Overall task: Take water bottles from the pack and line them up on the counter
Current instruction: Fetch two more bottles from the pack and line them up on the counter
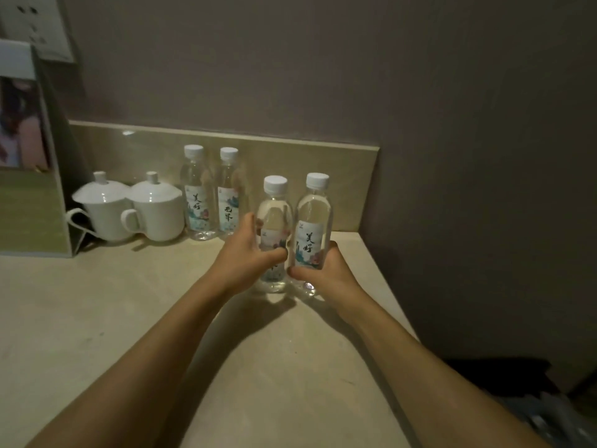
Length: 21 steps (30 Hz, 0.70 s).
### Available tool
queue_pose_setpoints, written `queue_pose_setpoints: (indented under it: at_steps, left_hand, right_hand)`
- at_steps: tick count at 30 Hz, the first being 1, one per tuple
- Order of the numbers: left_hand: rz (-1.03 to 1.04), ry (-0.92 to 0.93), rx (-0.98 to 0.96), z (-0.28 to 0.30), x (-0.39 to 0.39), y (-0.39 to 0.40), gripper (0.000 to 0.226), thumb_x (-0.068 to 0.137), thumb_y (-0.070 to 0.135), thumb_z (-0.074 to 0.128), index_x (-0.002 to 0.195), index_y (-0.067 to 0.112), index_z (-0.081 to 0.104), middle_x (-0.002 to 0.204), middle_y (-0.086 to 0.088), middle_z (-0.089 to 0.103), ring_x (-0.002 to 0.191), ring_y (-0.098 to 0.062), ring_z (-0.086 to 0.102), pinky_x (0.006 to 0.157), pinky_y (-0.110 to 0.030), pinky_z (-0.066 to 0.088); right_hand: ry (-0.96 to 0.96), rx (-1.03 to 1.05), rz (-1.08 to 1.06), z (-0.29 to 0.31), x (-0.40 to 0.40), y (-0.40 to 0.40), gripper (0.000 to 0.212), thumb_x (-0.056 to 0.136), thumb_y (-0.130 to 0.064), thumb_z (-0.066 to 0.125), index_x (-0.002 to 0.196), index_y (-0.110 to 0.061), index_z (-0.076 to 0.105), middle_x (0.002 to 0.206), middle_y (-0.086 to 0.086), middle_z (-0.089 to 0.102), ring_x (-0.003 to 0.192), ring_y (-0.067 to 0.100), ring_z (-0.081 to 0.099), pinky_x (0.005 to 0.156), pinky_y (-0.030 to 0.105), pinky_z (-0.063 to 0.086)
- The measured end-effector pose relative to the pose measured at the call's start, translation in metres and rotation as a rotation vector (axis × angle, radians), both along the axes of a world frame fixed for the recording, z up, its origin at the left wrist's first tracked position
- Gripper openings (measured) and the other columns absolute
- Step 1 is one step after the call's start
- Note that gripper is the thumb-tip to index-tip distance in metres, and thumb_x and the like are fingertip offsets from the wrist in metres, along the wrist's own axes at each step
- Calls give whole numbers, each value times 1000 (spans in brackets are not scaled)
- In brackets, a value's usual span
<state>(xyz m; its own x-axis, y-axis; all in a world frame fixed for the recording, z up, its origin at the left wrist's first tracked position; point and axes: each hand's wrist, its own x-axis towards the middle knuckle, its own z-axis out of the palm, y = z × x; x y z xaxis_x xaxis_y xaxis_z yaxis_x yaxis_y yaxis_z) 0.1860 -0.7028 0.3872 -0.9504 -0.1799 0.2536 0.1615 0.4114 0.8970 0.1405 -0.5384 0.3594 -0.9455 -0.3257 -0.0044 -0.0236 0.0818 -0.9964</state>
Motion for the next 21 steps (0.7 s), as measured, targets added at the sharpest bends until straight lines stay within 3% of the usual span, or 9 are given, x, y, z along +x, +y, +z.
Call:
queue_pose_setpoints:
  at_steps: [3, 6, 8, 11, 17, 21]
  left_hand:
    - [-16, -19, -40, -2, 0, -2, 59, 77, 17, 79, 123, 26, 43, 113, 5, 64, 96, -3, 65, 73, -20, 54]
    - [-25, -88, -97, -4, 2, -3, 70, 72, 19, 85, 129, 17, 45, 119, -2, 67, 105, -17, 68, 90, -40, 58]
    - [-8, -105, -155, -5, 5, -1, 70, 70, 22, 87, 128, 17, 48, 120, -2, 67, 110, -19, 66, 96, -45, 54]
    - [73, -71, -232, -7, 7, 4, 63, 70, 27, 87, 121, 18, 52, 120, -4, 68, 109, -21, 65, 96, -47, 53]
    - [157, -50, -228, -10, 10, 5, 63, 67, 32, 88, 121, 18, 57, 118, -3, 69, 105, -22, 67, 93, -47, 54]
    - [179, -47, -203, -12, 10, 5, 63, 68, 32, 88, 121, 21, 57, 118, -1, 69, 104, -19, 67, 94, -46, 54]
  right_hand:
    - [3, 10, 21, 0, -2, 1, 65, 72, -4, 79, 126, -17, 45, 117, 8, 62, 98, 17, 66, 56, 17, 55]
    - [58, 93, 25, 0, -4, 4, 72, 69, -13, 83, 129, -19, 44, 119, 5, 64, 103, 17, 66, 75, 28, 58]
    - [63, 85, 51, 0, -5, 9, 74, 67, -14, 85, 129, -21, 45, 119, 3, 64, 99, 13, 68, 70, 22, 57]
    - [32, 76, 107, 2, -5, 13, 77, 62, -10, 86, 128, -24, 48, 114, -2, 67, 91, 8, 70, 62, 15, 55]
    - [36, 131, 43, 4, -9, 5, 77, 61, -6, 86, 127, -21, 50, 116, 2, 67, 104, 19, 66, 91, 40, 55]
    - [62, 203, -3, 6, -9, 2, 71, 62, -6, 86, 122, -19, 51, 111, 1, 68, 103, 20, 66, 85, 35, 56]
